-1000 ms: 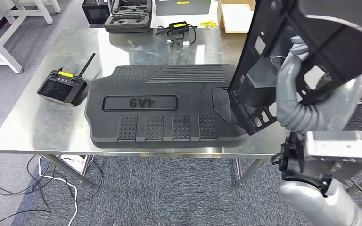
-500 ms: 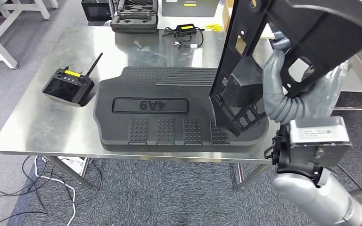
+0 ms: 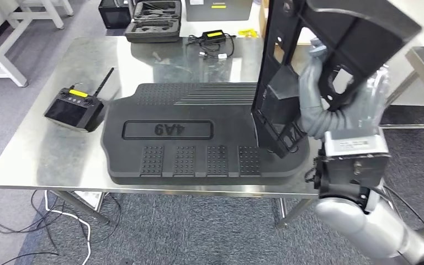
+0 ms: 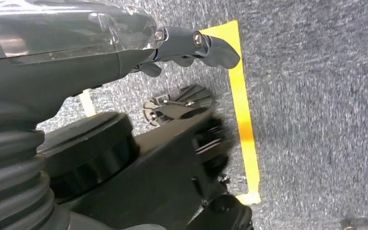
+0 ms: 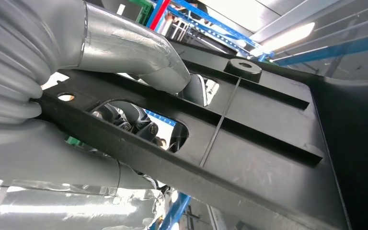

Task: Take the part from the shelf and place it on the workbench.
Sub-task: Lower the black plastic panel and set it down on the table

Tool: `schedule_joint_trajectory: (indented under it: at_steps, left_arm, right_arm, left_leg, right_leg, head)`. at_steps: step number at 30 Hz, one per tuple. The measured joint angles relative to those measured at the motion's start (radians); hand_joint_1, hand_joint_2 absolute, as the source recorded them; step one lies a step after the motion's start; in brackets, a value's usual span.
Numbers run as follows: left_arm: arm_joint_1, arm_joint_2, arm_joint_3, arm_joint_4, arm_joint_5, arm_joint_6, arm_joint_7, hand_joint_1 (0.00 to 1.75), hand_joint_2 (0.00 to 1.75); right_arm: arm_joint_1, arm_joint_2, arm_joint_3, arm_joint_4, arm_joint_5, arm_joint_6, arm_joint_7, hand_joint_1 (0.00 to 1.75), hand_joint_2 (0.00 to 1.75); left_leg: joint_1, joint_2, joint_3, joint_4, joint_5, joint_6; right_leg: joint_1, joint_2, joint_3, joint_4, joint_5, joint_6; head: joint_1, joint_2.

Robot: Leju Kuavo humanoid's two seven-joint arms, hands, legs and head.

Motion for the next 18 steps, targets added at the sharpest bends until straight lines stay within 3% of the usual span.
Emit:
schedule_joint_trajectory:
  at_steps: [1,2,3,5,7,12,14,16,17,18]
  left_arm:
    - [0.001,0.0,0.0,0.0,-0.001,0.0,0.0,0.0,1.75]
    - [0.002,0.0,0.0,0.0,-0.001,0.0,0.0,0.0,1.75]
    - [0.003,0.0,0.0,0.0,-0.002,0.0,0.0,0.0,1.75]
    - [0.003,0.0,0.001,0.0,-0.004,0.0,0.001,0.0,1.75]
    - [0.002,0.0,0.001,0.0,-0.008,-0.001,0.003,0.0,1.75]
    - [0.0,0.0,0.002,-0.002,-0.02,-0.008,0.009,0.0,1.75]
    - [-0.002,0.0,0.002,-0.002,-0.023,-0.01,0.01,0.0,1.75]
    - [-0.003,0.0,0.002,-0.004,-0.026,-0.011,0.012,0.0,1.75]
    - [-0.002,0.0,0.002,-0.004,-0.027,-0.011,0.013,0.0,1.75]
    - [-0.002,0.0,0.002,-0.005,-0.028,-0.011,0.014,0.0,1.75]
  right_arm:
    - [0.0,0.0,0.001,0.002,-0.001,0.0,0.001,1.75,1.75]
    - [0.0,0.001,0.003,0.005,-0.002,0.0,0.002,1.75,1.75]
    - [0.0,0.001,0.004,0.007,-0.003,0.0,0.002,1.75,1.75]
    - [-0.001,0.001,0.004,0.01,-0.003,0.0,0.002,1.75,1.75]
    - [-0.004,0.002,0.005,0.013,-0.001,0.0,0.004,1.75,1.75]
    - [-0.009,0.004,0.005,0.018,0.001,0.0,0.012,1.75,1.75]
    - [-0.01,0.005,0.005,0.018,0.0,-0.001,0.008,1.75,1.75]
    - [-0.008,0.006,0.005,0.02,-0.001,-0.001,0.006,1.75,1.75]
    - [-0.007,0.006,0.005,0.021,-0.002,-0.001,0.006,1.75,1.75]
    - [-0.006,0.007,0.005,0.023,-0.002,-0.001,0.004,1.75,1.75]
  left_leg:
    - [0.001,0.0,-0.033,0.059,-0.017,-0.002]
    - [0.002,0.0,-0.055,0.089,-0.016,-0.003]
    - [0.003,0.0,-0.057,0.081,0.005,-0.003]
    - [0.004,0.0,-0.014,-0.035,0.084,0.0]
    - [0.002,0.0,0.032,-0.147,0.13,0.007]
    - [0.001,-0.001,0.052,-0.189,0.127,0.033]
    - [0.005,0.001,0.06,-0.196,0.127,0.041]
    - [0.004,0.002,0.063,-0.196,0.123,0.047]
    - [0.004,0.002,0.064,-0.195,0.121,0.048]
    - [0.004,0.002,0.067,-0.195,0.118,0.048]
  right_leg:
    - [0.001,0.0,0.002,0.001,-0.003,-0.002]
    - [0.001,0.0,0.004,0.002,-0.006,-0.003]
    - [0.001,0.001,0.008,0.003,-0.01,-0.003]
    - [0.0,0.003,0.019,0.006,-0.02,0.001]
    - [0.004,0.005,0.026,0.01,-0.03,0.009]
    - [0.002,0.006,0.024,0.026,-0.051,0.032]
    - [0.0,0.005,-0.016,0.113,-0.096,0.041]
    - [-0.002,0.005,-0.091,0.246,-0.145,0.048]
    - [-0.003,0.005,-0.118,0.287,-0.149,0.05]
    - [-0.004,0.005,-0.128,0.291,-0.132,0.05]
  head:
    - [-0.004,0.0]
    - [-0.007,0.0]
    - [-0.01,0.0]
    - [-0.015,0.0]
    - [-0.021,0.0]
    - [-0.017,0.0]
    - [-0.007,0.0]
    - [0.003,0.0]
    - [0.007,0.0]
    - [0.011,0.0]
